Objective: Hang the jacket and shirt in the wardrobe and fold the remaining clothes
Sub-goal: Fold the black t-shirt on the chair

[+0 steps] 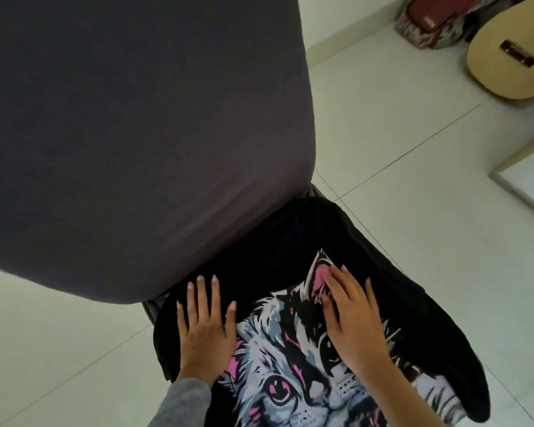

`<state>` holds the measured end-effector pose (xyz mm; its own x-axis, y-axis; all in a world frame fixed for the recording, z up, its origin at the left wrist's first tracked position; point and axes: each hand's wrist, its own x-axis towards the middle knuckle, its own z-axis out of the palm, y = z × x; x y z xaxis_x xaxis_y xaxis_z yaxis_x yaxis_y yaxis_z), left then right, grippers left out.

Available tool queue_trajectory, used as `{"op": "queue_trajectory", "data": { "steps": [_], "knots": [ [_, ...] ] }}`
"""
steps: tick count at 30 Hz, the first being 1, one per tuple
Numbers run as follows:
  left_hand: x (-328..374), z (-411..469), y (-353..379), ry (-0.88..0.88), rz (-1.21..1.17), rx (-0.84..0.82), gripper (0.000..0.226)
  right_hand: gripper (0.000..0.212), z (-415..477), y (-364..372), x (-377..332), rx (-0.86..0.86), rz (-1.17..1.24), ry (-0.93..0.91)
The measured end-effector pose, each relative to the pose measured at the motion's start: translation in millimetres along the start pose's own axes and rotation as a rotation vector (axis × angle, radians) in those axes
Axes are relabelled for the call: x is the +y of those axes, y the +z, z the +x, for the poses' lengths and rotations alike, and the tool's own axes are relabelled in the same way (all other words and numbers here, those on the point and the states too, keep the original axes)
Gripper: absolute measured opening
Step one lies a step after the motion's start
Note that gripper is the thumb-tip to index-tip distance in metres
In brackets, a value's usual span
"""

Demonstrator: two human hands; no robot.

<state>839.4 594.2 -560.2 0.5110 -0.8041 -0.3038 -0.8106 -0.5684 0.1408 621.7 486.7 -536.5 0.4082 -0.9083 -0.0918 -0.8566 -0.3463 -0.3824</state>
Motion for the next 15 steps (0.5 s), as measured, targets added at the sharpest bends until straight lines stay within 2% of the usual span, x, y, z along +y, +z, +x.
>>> {"op": "queue_trajectory", "data": {
  "steps": [3,6,10,15],
  "knots": [
    [-1.6,0.0,-5.8,0.030,-0.044,-0.008,0.080,0.050,-40.7,3.6,-3.6,0.094,0.018,0.067],
    [-7.9,-3.9,-16.9,0.097,-0.080,-0.023,0.075,0.058,-77.3,11.4,-13.4,0.178,0.030,0.207],
    [-28.6,-15.5,-25.0,0.239,-0.117,0.000,0.065,0.053,-113.4,29.2,-34.9,0.228,0.109,0.381],
    [-47.1,-35.6,-26.2,0.192,-0.274,0.144,0.051,0.061,-141.3,36.1,-59.1,0.251,0.261,0.502]
  ]
}}
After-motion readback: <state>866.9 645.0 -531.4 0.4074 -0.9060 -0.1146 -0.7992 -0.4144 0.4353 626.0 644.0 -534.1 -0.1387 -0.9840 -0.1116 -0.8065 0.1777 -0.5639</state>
